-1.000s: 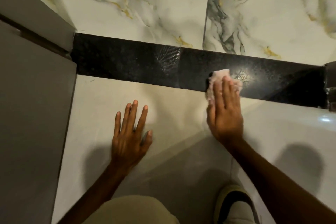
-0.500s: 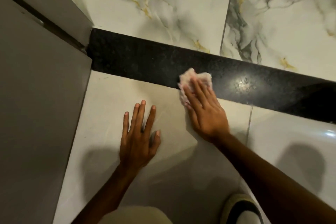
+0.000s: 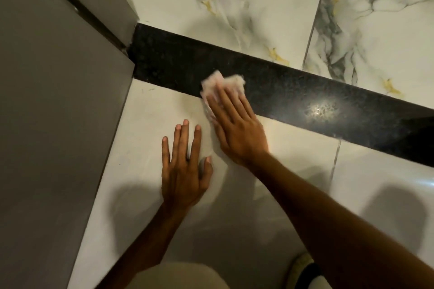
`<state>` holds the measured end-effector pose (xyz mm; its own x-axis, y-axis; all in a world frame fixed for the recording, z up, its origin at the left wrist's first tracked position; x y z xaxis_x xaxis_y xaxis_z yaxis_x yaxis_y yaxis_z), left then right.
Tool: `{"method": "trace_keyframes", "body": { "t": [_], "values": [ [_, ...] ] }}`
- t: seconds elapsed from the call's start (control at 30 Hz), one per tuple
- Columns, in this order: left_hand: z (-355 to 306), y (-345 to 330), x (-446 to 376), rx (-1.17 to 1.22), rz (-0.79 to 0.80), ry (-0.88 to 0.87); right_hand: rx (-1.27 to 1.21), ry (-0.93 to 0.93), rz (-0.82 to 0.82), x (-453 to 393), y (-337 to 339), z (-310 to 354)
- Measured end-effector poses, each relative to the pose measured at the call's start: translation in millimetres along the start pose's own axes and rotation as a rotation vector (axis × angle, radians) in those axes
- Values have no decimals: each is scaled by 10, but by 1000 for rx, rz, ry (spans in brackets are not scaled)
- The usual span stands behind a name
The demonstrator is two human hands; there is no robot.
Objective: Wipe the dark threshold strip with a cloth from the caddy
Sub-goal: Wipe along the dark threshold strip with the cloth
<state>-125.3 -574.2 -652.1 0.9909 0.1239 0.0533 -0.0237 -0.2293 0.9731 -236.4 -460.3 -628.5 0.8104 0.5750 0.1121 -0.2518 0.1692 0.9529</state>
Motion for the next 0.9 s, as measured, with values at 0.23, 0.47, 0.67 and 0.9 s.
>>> {"method": "trace_keyframes", "body": {
  "t": [0.23, 0.47, 0.67, 0.9],
  "values": [
    [47, -22, 4, 65, -23, 18, 67, -392, -94, 564, 206, -908],
    [210, 14, 67, -37, -144, 198, -6, -238, -118, -706, 102, -25],
    [406, 78, 58, -62, -109, 177, 2, -32, -6, 394, -37, -18],
    [518, 3, 54, -17, -115, 185, 36, -379, -170, -499, 191, -393]
  ]
}}
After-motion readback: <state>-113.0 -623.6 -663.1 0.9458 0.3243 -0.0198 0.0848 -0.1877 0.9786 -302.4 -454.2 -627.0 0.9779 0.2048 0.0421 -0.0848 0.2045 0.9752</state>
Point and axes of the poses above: each hand's wrist, its own x-axis away from the middle knuckle, its own y-axis out of the back of the hand, z = x × y, the point moved 8 cm from there along -x, towards the middle knuckle, and after that the axes turned 3 degrees about z, right-handed, at the moved point
